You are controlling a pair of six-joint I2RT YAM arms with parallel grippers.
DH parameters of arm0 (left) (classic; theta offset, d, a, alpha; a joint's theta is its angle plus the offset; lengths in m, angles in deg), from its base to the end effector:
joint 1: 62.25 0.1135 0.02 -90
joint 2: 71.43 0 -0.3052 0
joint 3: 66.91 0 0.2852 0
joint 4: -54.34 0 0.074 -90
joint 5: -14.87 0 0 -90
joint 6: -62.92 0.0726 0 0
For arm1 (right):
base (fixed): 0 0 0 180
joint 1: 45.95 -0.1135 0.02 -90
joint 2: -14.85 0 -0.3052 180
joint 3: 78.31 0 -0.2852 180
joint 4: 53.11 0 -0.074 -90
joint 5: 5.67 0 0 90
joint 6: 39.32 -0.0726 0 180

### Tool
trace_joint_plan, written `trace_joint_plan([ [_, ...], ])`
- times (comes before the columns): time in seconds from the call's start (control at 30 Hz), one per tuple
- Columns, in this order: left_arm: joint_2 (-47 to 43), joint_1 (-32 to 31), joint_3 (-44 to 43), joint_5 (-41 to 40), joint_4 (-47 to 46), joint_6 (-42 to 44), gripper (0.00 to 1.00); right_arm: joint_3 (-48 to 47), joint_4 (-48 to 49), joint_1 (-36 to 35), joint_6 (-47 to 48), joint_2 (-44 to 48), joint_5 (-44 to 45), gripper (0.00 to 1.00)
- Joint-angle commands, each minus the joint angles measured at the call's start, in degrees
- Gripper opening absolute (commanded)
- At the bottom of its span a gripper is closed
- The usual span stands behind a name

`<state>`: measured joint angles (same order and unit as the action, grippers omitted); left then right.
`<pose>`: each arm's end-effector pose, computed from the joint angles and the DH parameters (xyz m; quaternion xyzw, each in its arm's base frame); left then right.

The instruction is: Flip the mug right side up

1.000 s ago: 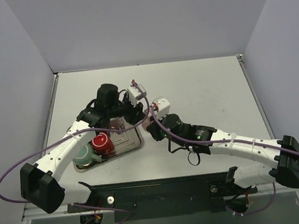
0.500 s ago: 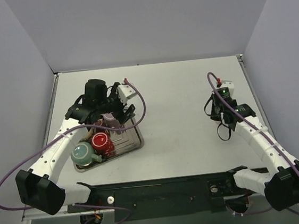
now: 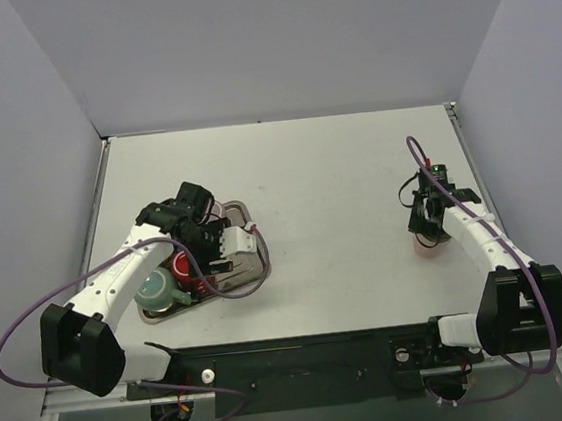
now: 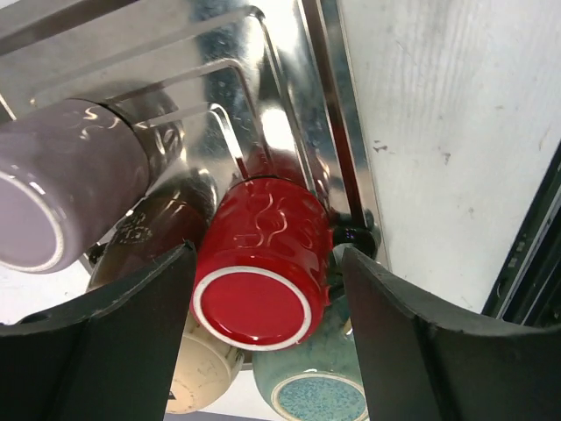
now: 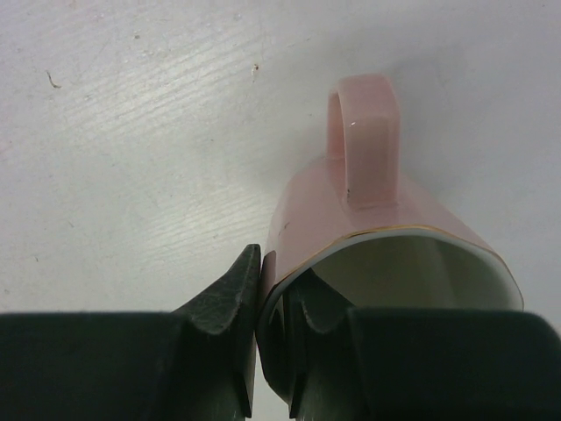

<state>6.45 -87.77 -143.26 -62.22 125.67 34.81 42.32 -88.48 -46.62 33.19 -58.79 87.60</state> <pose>0.2490 -0.1369 0.2659 0.6910 0.6987 -0.0594 0.1754 0.3053 -0.0006 0.2244 0.1470 0.9267 0.0280 0.3447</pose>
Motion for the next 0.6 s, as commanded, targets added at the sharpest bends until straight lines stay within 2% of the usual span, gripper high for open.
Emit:
trace_joint_plan([
  [0.0,-3.87,-0.32,1.18,1.33,5.23,6.31,0.78,1.16,3.09,1.37,0.36,0.43,0.42,0.04],
  [0.1,-5.64,-0.85,3.11,0.63,8.67,12.28,0.78,1.87,3.18,1.72,0.1,0.87,0.6,0.13],
  [0.17,-8.0,-0.94,5.66,-2.26,9.46,15.36,0.78,2.13,3.1,1.72,-0.08,1.57,0.42,0.24],
  [0.23,-9.93,-0.94,8.47,-4.8,8.94,18.26,0.77,2.13,2.31,1.72,-0.26,2.54,0.34,0.46],
  [0.3,-12.3,-0.94,11.2,-5.96,7.28,21.33,0.76,2.4,1.96,1.63,-0.52,4.38,-0.37,0.56],
  [0.43,-14.78,-1.38,14.46,-5.26,5.86,27.75,0.66,3.19,1.78,1.2,-0.79,8.86,-2.21,0.67],
  [0.53,-14.17,-1.55,16.9,-7.19,2.8,31.08,0.61,2.93,1.17,1.02,-0.26,10.01,-5.2,0.69],
  [0.57,-14.17,-1.55,18.49,-9.19,0.44,31.97,0.56,2.84,0.99,0.93,-0.26,10.19,-5.55,0.69],
])
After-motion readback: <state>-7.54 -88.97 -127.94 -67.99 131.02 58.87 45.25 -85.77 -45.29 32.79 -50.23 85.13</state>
